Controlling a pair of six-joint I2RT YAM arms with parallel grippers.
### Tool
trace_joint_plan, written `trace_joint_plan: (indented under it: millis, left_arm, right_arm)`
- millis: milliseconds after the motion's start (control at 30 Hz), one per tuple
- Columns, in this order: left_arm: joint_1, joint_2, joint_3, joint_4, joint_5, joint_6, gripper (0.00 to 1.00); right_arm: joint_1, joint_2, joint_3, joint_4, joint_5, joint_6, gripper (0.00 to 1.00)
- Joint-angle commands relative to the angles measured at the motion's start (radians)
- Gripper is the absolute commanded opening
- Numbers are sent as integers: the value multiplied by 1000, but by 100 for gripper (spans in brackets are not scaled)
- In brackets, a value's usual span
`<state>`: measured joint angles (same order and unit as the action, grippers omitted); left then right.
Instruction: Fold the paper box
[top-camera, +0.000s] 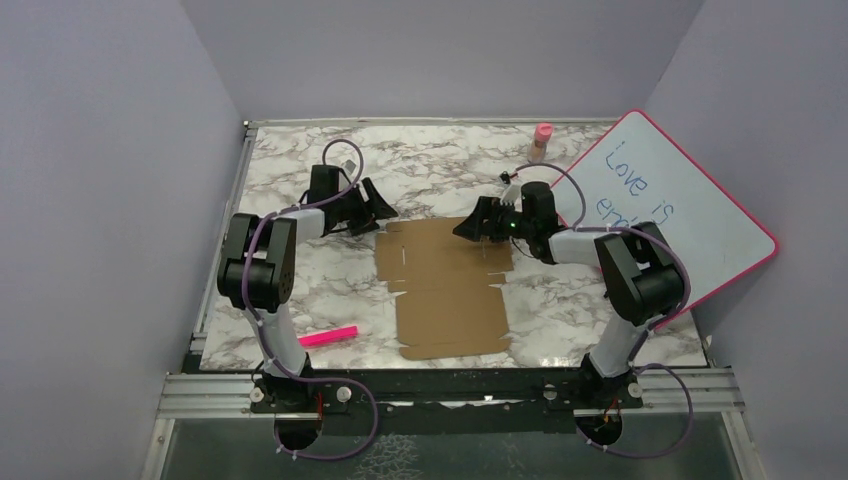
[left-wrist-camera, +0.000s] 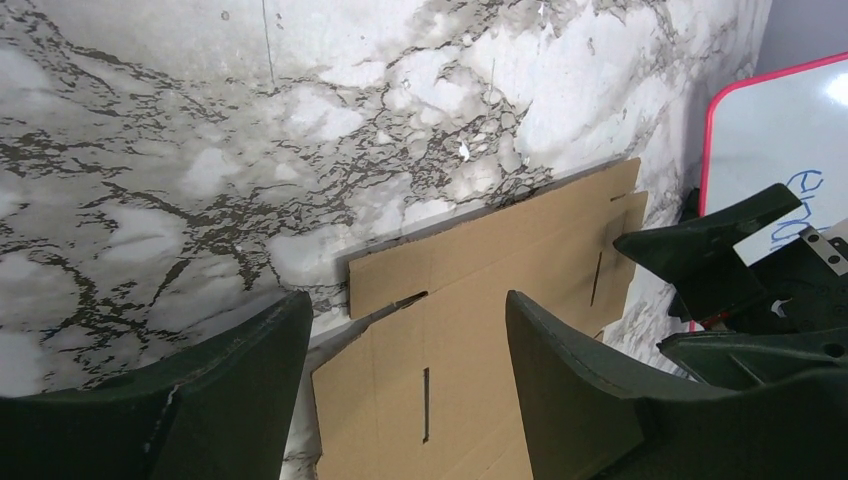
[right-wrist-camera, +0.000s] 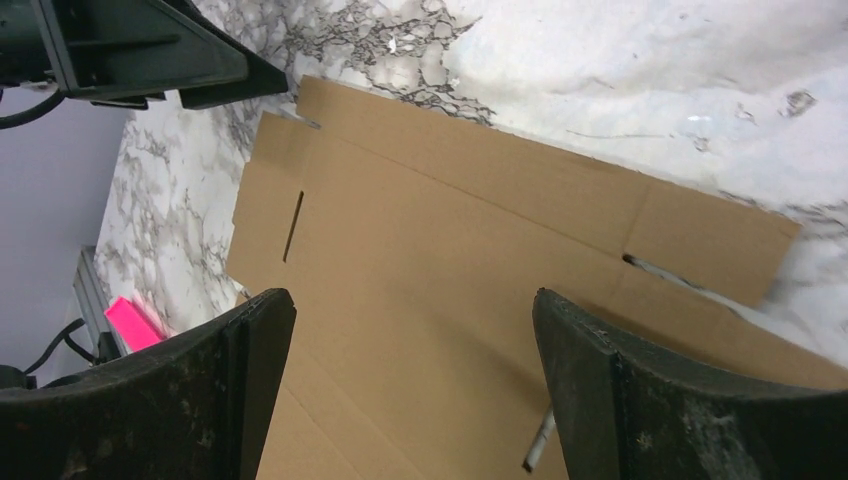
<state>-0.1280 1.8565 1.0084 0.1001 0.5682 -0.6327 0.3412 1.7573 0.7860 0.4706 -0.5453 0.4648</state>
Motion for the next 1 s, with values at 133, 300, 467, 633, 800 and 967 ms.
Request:
trace_joint_plan:
  millis: [133,300,467,633,800,967]
  left_arm:
    - [-7,37,46,-7,42,0,72]
    - [-12,53,55,1,60,-14,72]
    - [-25,63,66,6,82,-23,72]
    - [-30,59,59,10,81,-27,72]
    - [-32,21,56,25,79,-46,72]
    - [-40,-23,68,27,83,-57,72]
  right_arm:
    - [35,116,81,89,-82,52,93]
    - [43,149,81,92,-69,48,93]
    - [50,161,75,93,-57,46,92]
    - [54,154,68,91,-38,41,92]
    - [56,145,61,85,-19,32,92]
    - [57,145,58,83,-9,32,92]
